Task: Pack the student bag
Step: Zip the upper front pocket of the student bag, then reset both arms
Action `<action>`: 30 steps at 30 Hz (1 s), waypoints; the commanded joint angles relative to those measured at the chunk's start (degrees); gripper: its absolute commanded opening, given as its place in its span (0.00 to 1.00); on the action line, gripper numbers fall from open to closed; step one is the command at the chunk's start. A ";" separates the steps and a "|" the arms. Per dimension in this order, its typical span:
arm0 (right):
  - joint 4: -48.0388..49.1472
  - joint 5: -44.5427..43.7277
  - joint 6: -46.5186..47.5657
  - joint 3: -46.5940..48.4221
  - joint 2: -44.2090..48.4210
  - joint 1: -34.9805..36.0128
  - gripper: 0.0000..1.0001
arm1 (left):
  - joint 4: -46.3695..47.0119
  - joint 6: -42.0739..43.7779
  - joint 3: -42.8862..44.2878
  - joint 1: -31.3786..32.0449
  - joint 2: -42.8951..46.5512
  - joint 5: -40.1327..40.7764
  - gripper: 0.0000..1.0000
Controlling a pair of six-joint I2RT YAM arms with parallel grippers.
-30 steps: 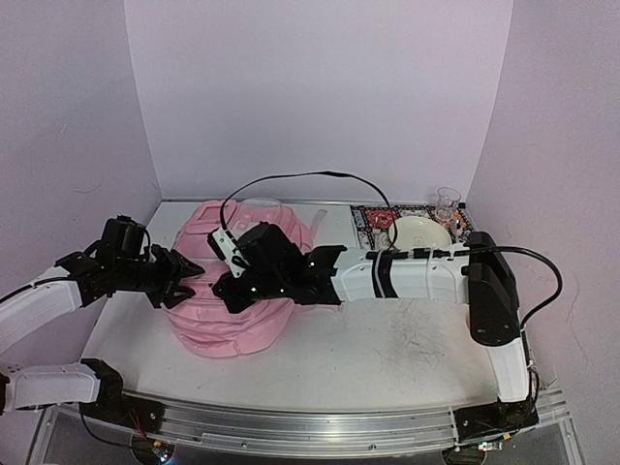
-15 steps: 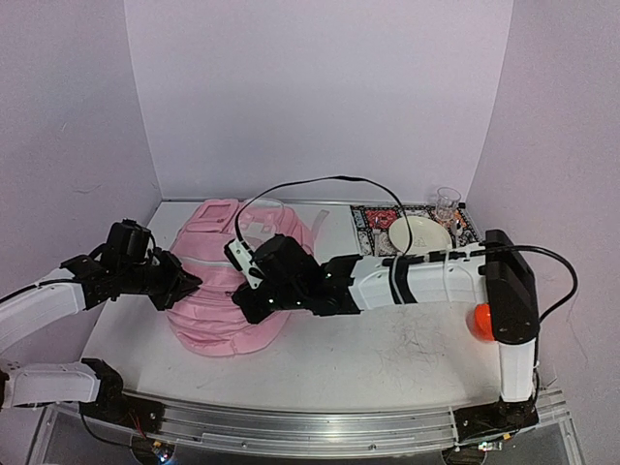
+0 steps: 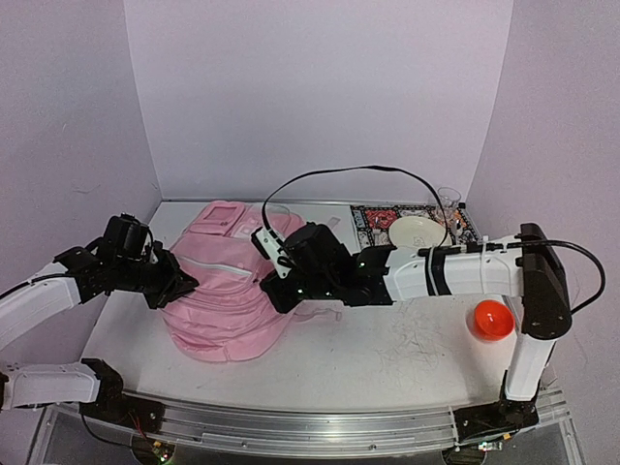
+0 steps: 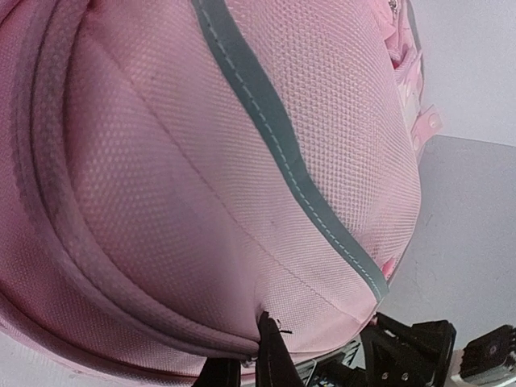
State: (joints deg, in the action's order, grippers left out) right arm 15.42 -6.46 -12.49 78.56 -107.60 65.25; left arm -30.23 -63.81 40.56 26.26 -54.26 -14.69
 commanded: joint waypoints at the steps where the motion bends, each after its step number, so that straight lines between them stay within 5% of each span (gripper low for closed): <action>1: -2.35 -5.04 2.54 -0.25 5.06 -4.29 0.00 | -6.94 7.45 2.86 -0.86 1.31 2.80 0.00; 14: -2.10 -0.78 1.40 2.59 3.36 -8.60 0.03 | -8.56 15.33 6.76 -0.86 -2.18 4.39 0.02; 22: -1.47 -6.32 -0.87 -3.42 10.41 -9.21 0.58 | -9.50 21.85 14.70 -1.71 -3.71 12.75 0.59; 30: -6.01 -20.47 -3.27 -13.67 27.77 -12.70 0.84 | -14.07 29.88 23.14 -5.90 -0.04 26.65 0.96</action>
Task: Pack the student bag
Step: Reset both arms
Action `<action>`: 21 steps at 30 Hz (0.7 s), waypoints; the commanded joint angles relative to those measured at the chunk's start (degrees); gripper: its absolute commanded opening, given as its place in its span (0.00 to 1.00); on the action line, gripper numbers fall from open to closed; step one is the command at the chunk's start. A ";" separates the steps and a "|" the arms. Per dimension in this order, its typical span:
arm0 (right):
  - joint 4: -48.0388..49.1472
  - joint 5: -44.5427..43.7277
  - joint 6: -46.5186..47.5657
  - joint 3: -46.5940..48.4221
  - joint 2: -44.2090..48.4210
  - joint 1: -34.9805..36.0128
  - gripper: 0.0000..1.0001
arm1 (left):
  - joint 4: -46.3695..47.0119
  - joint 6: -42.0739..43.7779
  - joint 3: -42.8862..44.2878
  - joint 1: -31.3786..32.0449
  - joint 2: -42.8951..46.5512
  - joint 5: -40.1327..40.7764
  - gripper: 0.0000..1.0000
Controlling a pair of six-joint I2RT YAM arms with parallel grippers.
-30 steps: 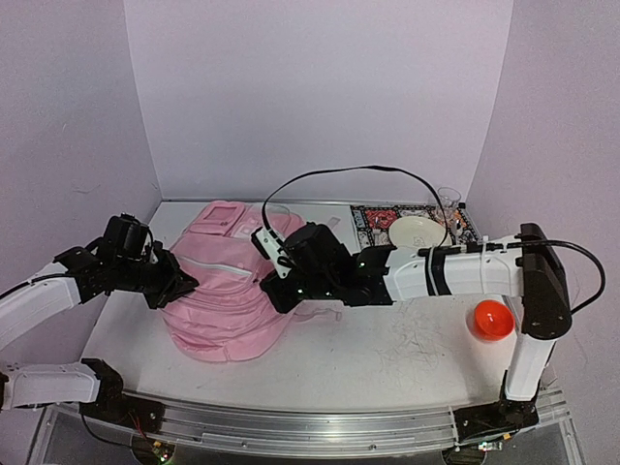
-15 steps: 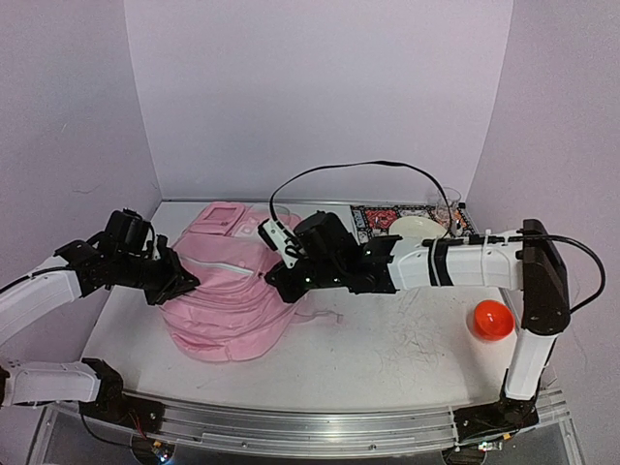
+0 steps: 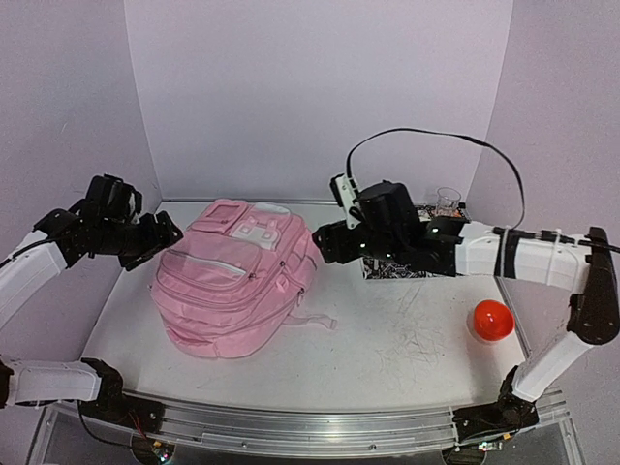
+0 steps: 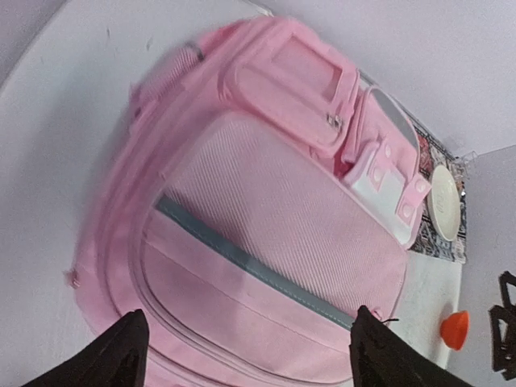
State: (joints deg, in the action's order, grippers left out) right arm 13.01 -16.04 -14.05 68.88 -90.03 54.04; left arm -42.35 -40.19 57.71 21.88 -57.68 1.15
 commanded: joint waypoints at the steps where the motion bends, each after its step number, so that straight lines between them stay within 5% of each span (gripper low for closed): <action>1: -4.90 -13.36 -1.95 -4.97 11.99 -1.74 0.86 | -2.40 7.09 7.07 -1.55 4.05 12.94 0.99; 10: -20.08 -33.26 -5.12 -8.22 36.13 -1.92 0.98 | -2.66 12.90 13.14 -1.50 12.04 26.21 1.00; 21: -23.56 -40.50 -4.69 -12.26 52.42 -1.92 0.98 | -1.62 13.26 13.42 -1.49 19.61 35.78 1.00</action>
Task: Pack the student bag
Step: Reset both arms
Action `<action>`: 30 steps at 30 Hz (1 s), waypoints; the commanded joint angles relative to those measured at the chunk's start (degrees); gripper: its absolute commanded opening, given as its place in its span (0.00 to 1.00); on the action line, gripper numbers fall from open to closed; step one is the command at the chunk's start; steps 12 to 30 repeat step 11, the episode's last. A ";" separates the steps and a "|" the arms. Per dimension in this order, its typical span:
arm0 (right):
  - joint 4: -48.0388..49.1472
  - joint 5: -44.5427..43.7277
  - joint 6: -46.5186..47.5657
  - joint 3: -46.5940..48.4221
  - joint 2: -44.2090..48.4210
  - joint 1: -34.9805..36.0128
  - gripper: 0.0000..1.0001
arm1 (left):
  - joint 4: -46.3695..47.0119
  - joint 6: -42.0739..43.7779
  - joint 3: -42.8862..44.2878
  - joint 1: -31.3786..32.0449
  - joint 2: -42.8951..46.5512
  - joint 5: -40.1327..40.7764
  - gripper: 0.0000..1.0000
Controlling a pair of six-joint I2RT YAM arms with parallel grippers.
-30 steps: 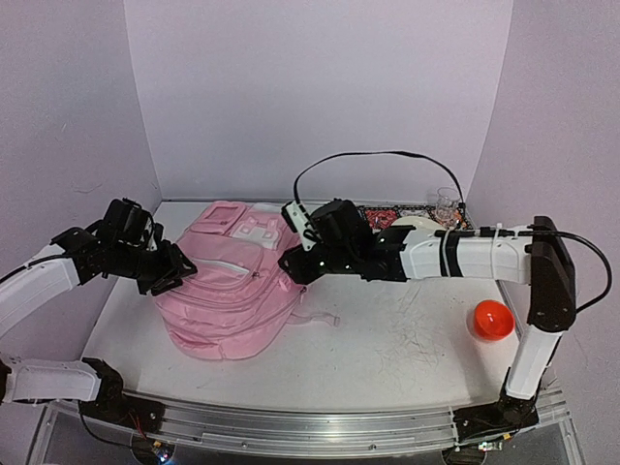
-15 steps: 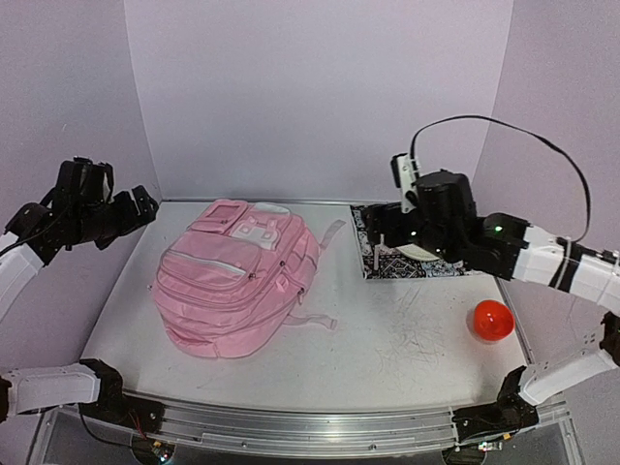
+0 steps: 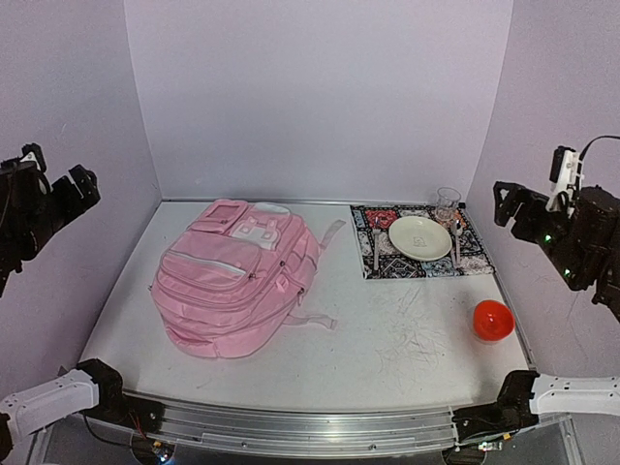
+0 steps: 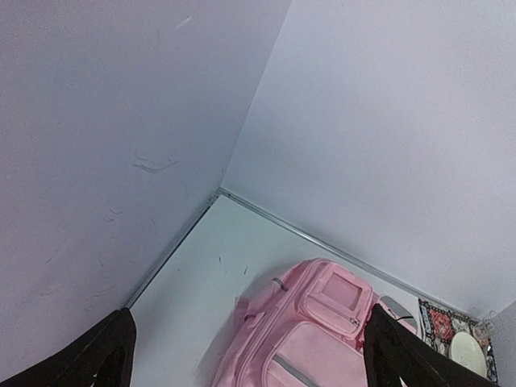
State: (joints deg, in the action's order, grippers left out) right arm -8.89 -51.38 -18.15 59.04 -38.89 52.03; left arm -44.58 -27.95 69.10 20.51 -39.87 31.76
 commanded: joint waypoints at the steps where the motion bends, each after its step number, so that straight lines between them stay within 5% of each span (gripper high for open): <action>1: -1.66 -5.44 -0.77 -2.78 1.70 0.09 0.98 | 0.77 0.98 2.17 -0.14 2.12 5.34 1.00; 30: -1.74 -6.79 -2.93 -3.40 1.18 0.08 0.98 | 1.83 0.97 2.37 -0.14 4.35 5.58 1.00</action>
